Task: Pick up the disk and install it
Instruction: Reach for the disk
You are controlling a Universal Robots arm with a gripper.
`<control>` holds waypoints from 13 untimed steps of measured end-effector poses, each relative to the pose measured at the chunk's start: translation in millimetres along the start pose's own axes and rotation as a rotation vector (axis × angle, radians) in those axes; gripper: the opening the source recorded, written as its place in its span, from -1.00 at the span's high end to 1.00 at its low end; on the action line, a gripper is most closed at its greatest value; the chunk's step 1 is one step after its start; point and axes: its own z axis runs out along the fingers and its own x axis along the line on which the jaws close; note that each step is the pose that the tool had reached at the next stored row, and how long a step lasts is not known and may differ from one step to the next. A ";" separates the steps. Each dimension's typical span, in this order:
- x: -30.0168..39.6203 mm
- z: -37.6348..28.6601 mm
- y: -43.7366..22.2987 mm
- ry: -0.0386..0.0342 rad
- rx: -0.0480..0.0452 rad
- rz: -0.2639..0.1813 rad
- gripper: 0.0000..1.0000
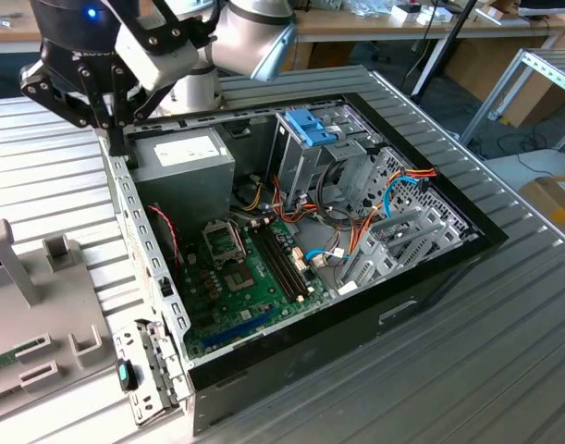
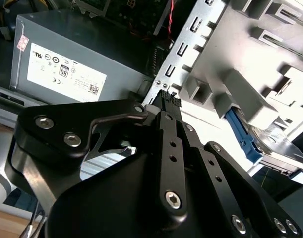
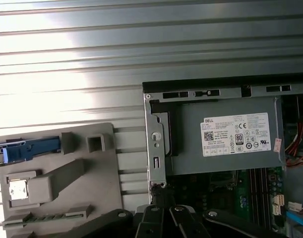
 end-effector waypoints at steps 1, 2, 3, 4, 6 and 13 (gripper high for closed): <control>1.9 -0.1 -0.1 0.0000 0.0001 0.000 0.79; 5.2 -0.1 -0.4 0.0001 0.0001 0.000 0.79; 8.3 -0.2 -0.6 0.0001 0.0001 0.000 0.79; 13.1 -0.2 -1.0 0.0000 0.0001 0.000 0.79; 19.2 -0.2 -1.5 -0.0001 0.0000 0.000 0.79; 44.3 -0.5 -3.4 0.0000 0.0000 0.000 0.79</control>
